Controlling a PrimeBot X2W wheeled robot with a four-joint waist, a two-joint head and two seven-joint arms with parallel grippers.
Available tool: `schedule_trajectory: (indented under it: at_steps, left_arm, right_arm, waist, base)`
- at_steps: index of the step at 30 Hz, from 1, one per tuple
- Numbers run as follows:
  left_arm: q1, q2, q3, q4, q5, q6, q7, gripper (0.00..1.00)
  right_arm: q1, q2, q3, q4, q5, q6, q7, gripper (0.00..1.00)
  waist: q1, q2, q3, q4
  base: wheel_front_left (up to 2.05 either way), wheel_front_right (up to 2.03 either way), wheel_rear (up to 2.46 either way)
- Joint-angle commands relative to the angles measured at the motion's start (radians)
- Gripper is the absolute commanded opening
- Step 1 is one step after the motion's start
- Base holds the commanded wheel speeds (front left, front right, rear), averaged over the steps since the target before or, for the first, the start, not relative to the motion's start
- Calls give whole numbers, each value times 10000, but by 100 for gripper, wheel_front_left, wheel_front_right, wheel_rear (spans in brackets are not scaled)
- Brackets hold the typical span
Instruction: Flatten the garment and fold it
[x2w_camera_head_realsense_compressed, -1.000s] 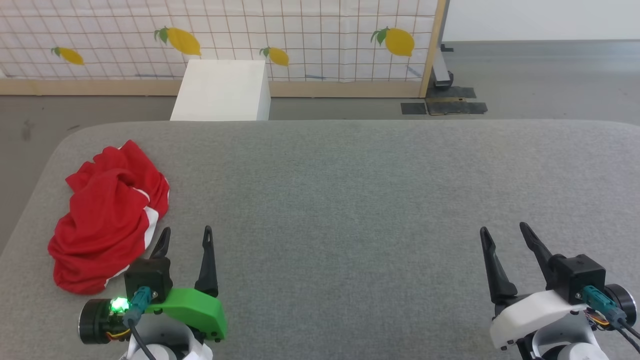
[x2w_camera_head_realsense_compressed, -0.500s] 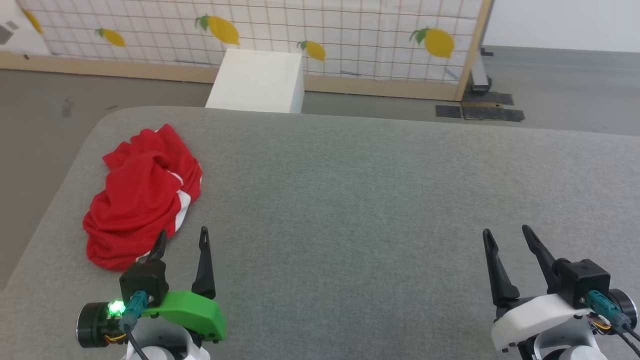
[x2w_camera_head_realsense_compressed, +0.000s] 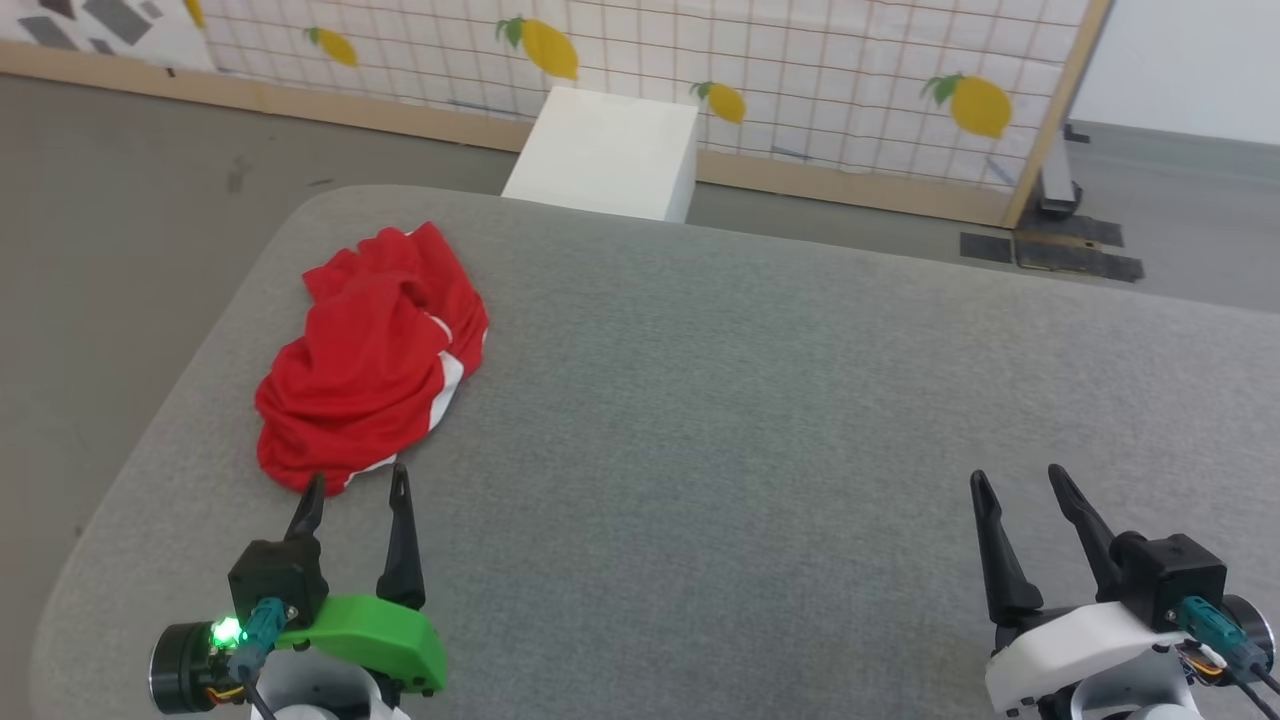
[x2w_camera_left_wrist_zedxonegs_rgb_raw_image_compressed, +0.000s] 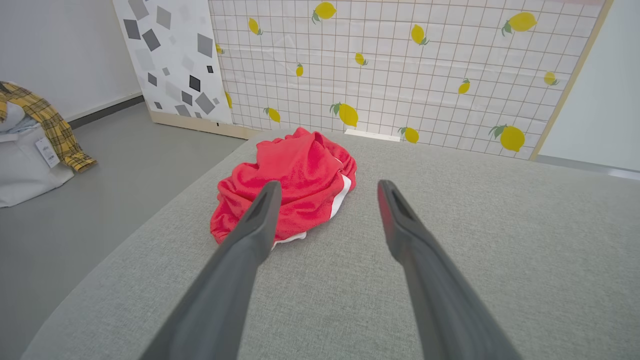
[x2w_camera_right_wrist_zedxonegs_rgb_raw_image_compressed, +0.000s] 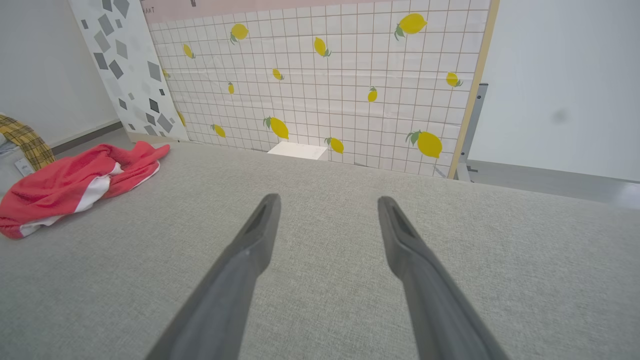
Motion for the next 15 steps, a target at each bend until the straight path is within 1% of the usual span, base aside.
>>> schedule_trajectory:
  at_steps: [1,8,15]
  left_arm:
    - [202,-16,29,38,-70,47,-109,100]
    - [282,-18,31,109,-166,59,-259,100]
    - [385,-21,61,162,-254,95,-400,100]
  right_arm:
    - [142,2,-30,52,129,-8,-125,100]
    - [226,3,-53,161,241,-9,-275,100]
    - [267,3,-56,279,370,-10,-415,100]
  waist:
    - [0,0,-18,277]
    - [0,0,-18,849]
    - [0,0,-5,1222]
  base:
    - [0,0,0]
    - [0,0,0]
    - [0,0,0]
